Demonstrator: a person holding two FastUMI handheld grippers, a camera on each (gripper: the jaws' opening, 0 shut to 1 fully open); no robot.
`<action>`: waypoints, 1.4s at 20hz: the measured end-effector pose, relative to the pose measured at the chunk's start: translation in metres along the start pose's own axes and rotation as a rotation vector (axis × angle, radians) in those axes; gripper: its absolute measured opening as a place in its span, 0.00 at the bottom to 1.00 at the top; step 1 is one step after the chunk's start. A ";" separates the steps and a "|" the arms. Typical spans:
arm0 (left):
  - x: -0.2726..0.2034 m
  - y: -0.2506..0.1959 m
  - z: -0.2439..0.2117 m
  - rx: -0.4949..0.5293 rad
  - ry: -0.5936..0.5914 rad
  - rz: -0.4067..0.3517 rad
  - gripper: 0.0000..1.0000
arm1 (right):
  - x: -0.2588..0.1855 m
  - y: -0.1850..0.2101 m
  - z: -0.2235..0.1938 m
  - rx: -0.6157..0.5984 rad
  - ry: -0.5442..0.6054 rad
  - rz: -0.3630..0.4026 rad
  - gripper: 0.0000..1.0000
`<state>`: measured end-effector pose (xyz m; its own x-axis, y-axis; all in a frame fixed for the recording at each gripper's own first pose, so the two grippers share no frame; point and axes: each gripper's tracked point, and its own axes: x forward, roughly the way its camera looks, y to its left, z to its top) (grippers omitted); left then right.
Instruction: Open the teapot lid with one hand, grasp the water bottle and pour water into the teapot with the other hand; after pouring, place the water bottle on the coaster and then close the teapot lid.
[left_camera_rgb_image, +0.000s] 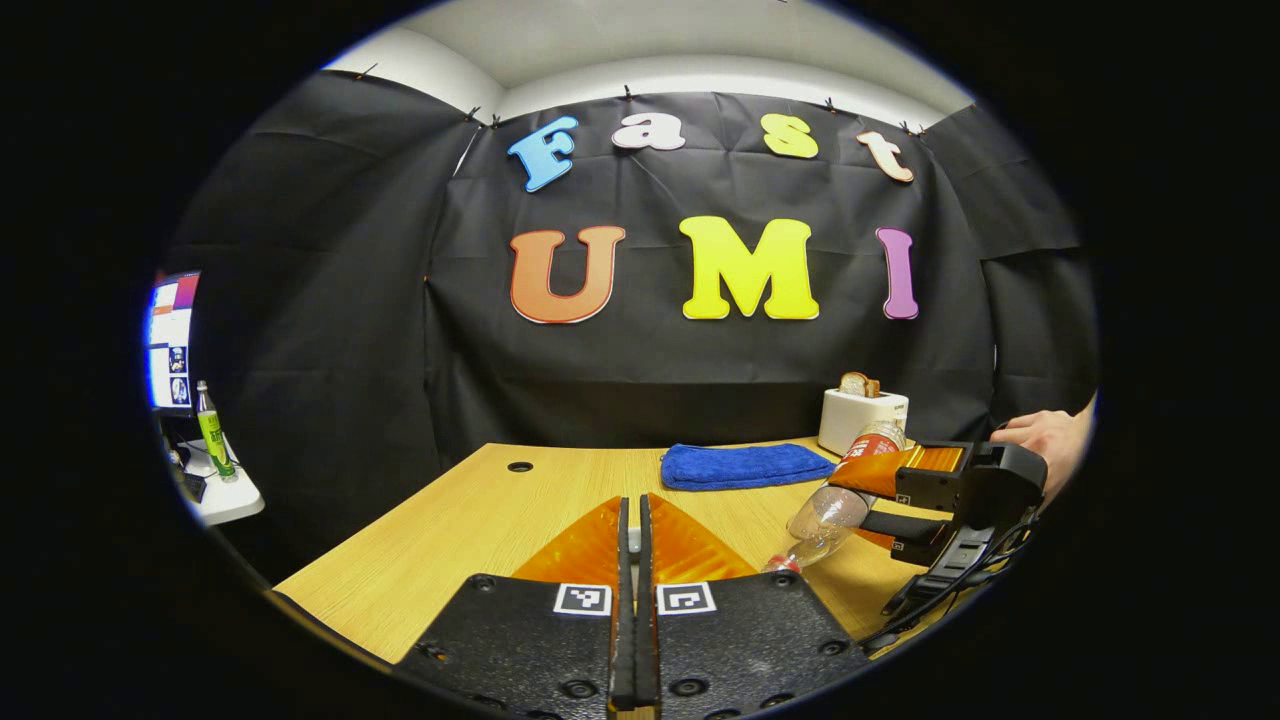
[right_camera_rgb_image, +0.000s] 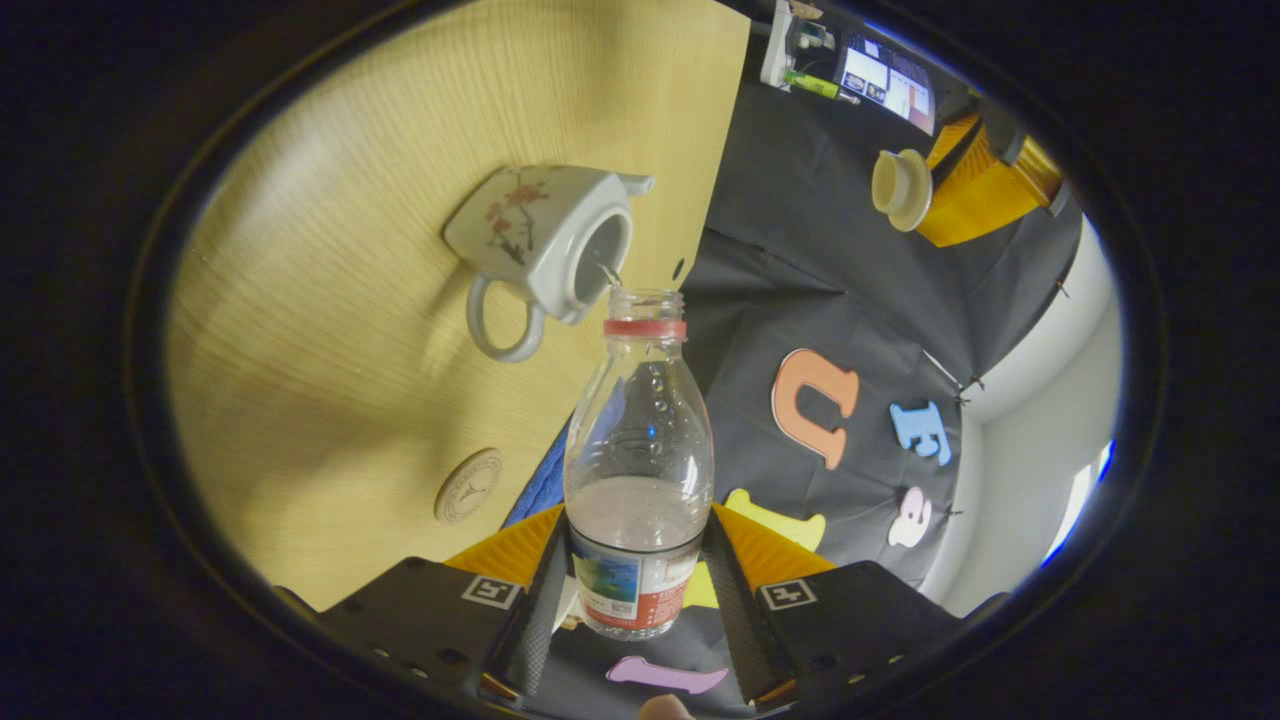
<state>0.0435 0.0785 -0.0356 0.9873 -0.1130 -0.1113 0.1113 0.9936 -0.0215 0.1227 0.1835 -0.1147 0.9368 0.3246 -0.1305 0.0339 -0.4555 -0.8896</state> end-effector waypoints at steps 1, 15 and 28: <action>-0.001 0.000 0.000 -0.001 0.000 0.000 0.02 | 0.001 0.000 0.001 -0.005 0.000 -0.002 0.72; -0.003 0.005 0.002 -0.008 -0.005 0.007 0.03 | 0.005 -0.019 0.000 -0.095 -0.010 -0.049 0.72; -0.005 0.006 0.005 -0.014 -0.013 0.004 0.03 | 0.003 -0.023 0.005 -0.131 -0.026 -0.062 0.72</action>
<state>0.0394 0.0854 -0.0300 0.9891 -0.1092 -0.0984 0.1061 0.9937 -0.0355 0.1234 0.1992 -0.0964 0.9224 0.3756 -0.0899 0.1379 -0.5377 -0.8318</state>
